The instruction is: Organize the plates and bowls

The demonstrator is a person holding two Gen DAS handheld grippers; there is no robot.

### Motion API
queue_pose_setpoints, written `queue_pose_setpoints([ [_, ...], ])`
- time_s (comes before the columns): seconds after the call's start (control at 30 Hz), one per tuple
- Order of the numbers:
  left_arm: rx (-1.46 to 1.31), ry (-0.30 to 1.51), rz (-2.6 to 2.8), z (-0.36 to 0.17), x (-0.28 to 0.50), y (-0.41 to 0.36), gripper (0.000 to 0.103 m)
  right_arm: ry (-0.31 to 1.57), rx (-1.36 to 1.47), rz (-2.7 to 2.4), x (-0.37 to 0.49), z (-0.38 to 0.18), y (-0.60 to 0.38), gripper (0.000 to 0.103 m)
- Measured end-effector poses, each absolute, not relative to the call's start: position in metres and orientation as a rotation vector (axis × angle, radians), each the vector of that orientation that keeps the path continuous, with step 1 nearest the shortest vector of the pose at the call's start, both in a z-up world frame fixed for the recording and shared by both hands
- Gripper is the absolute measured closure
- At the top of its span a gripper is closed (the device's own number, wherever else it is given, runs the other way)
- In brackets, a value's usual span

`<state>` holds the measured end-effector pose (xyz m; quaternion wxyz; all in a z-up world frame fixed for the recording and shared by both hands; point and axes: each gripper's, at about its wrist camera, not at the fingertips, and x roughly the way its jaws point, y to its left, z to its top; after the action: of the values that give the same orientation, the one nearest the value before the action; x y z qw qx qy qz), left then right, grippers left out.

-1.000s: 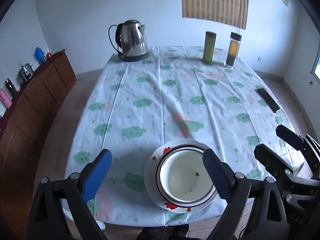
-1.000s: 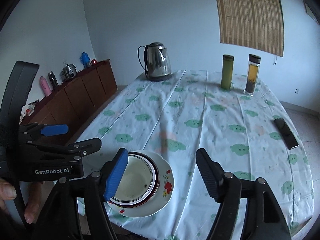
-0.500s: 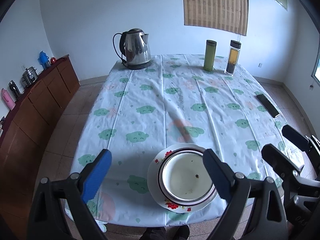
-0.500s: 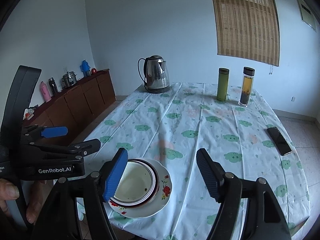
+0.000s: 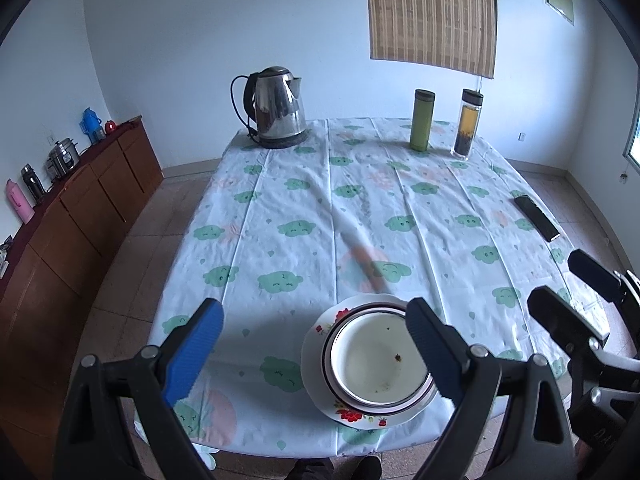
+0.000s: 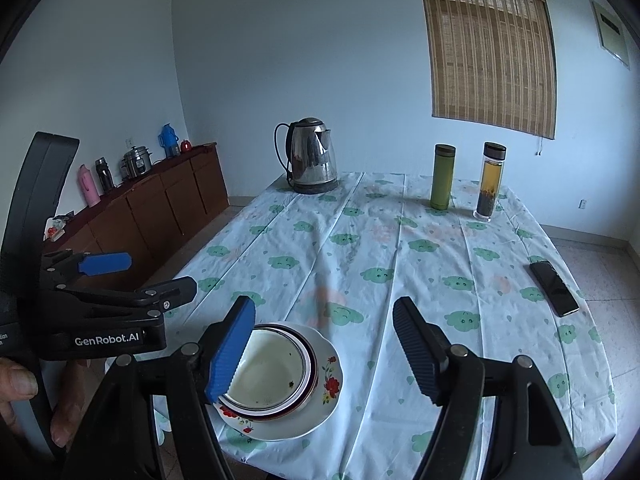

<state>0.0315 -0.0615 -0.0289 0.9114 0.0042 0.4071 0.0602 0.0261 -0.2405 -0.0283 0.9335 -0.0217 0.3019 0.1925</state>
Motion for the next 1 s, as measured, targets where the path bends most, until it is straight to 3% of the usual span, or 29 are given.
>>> queue_pose_setpoints([
  [1.0, 0.019, 0.832, 0.125, -0.0284, 0.0386, -0.0607, 0.009, 0.588, -0.065, 0.401, 0.0307, -0.0233, -0.2353, 0.030],
])
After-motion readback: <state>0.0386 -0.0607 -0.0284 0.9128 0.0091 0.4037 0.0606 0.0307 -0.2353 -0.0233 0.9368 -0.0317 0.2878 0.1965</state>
